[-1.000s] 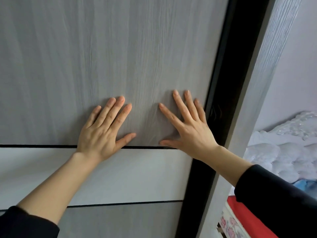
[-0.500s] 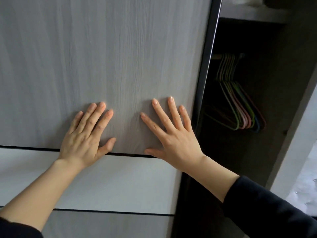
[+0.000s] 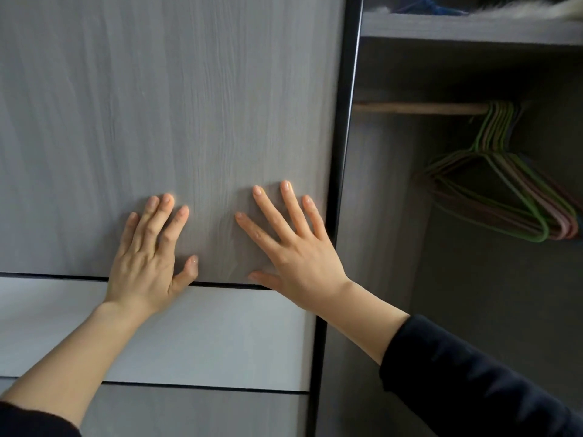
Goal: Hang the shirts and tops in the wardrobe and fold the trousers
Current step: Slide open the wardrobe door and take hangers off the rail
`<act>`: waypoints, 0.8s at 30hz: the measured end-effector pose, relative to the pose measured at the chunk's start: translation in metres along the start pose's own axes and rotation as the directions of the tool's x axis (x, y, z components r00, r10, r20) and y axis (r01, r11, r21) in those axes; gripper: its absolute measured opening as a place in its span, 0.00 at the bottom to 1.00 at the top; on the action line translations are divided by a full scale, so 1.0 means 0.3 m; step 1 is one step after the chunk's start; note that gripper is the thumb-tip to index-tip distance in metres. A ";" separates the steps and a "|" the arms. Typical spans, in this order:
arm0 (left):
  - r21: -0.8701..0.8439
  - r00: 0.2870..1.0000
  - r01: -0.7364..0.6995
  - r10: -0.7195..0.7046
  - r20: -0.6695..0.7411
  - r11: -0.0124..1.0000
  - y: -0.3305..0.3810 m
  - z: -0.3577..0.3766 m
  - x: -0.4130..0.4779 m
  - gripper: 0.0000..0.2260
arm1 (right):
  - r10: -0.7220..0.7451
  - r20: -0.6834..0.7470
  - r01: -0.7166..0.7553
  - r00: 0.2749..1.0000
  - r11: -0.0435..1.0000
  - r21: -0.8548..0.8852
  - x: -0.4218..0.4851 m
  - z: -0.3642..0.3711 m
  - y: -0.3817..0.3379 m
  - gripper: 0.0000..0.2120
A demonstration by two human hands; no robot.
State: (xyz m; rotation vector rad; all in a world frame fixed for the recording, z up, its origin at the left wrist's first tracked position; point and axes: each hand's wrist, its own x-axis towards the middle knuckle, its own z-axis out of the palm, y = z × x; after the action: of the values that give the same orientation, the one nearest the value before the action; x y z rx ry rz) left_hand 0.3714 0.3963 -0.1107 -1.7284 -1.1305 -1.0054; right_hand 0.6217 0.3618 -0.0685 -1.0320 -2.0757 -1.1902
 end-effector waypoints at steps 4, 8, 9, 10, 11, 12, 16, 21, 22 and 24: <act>-0.039 0.991 0.116 -0.113 0.069 0.992 -0.121 -0.049 -0.042 0.32 | 0.000 -0.060 0.001 0.998 1.000 0.016 0.092 0.000 -0.056 0.35; -0.101 0.933 0.350 -0.338 0.124 0.931 -0.163 -0.090 -0.068 0.35 | -0.002 -0.079 0.004 0.997 1.000 0.019 0.192 0.038 -0.105 0.32; -0.147 0.902 0.426 -0.407 0.144 0.893 -0.159 -0.102 -0.067 0.37 | -0.029 -0.072 0.031 0.997 0.999 0.030 0.220 0.049 -0.133 0.31; -0.199 0.865 0.498 -0.469 0.178 0.844 -0.152 -0.112 -0.066 0.40 | -0.053 -0.068 0.057 0.996 0.997 0.060 0.248 0.058 -0.164 0.30; -0.239 0.832 0.551 -0.505 0.230 0.800 -0.145 -0.121 -0.068 0.42 | -0.075 -0.075 0.082 0.994 0.991 0.103 0.274 0.062 -0.192 0.29; -0.254 0.811 0.578 -0.510 0.287 0.776 -0.135 -0.126 -0.076 0.45 | -0.093 -0.093 0.106 0.991 0.983 0.148 0.297 0.062 -0.213 0.28; -0.232 0.758 0.612 -0.478 0.444 0.756 -0.135 -0.126 -0.164 0.47 | -0.023 -0.188 0.070 0.982 0.967 0.246 0.365 0.077 -0.248 0.28; -0.085 0.711 0.620 -0.513 0.481 0.780 -0.275 -0.122 -0.231 0.47 | -0.063 -0.188 0.126 0.980 0.929 0.347 0.475 0.126 -0.373 0.31; -0.074 0.702 0.628 -0.523 0.483 0.775 -0.303 -0.132 -0.232 0.48 | -0.078 -0.195 0.144 0.978 0.925 0.352 0.495 0.131 -0.395 0.31; -0.088 0.670 0.665 -0.541 0.509 0.741 -0.342 -0.159 -0.230 0.48 | -0.106 -0.212 0.178 0.971 0.917 0.358 0.532 0.135 -0.430 0.30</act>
State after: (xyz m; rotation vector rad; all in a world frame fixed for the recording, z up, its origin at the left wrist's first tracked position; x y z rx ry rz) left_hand 0.2469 0.3591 -0.1364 -1.8932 -2.0710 -1.2202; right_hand 0.4222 0.4126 -0.0302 -0.5742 -2.1412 -0.8670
